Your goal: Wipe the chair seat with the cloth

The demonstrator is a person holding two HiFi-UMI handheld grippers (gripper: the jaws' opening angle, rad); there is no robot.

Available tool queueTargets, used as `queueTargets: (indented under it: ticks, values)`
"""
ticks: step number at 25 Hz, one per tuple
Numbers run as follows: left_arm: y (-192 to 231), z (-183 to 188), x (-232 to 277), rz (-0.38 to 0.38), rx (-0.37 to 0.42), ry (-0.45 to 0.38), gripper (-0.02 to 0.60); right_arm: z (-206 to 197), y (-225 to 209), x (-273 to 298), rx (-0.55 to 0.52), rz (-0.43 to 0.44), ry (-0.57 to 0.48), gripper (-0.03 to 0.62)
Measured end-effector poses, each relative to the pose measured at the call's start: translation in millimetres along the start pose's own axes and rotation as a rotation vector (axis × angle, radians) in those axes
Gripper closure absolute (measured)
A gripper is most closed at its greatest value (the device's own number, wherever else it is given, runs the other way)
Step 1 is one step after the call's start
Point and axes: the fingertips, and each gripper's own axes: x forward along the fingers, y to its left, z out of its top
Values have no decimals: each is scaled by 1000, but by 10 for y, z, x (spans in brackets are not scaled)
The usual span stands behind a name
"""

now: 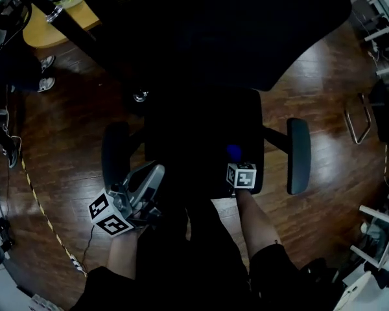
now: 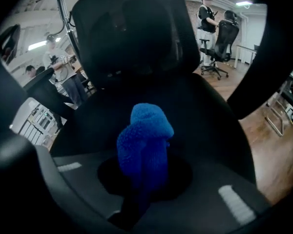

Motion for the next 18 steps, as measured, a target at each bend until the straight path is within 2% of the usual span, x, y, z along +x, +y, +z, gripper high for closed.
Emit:
queueTargets:
  ticks: [3,5,10,15,18]
  values:
    - [-56,-113,217,-33,-10,28,592,-56,-454,-118,30,-69,-5,559]
    - [-87,-154,297,-45,-14,43,592,-9,-570,-188,43,-86,-24,559]
    - [-105,-166,294,-40,-12,47,592,-26,-646,-200,46,-97,-18,559]
    - [-44,-72,107,-2,-19,-13,592,-7,-670,-258,33,-86,-38,559]
    - [-27,30,-103,29,-22,-51,592,36,-375,-291,36,-55,-63,559]
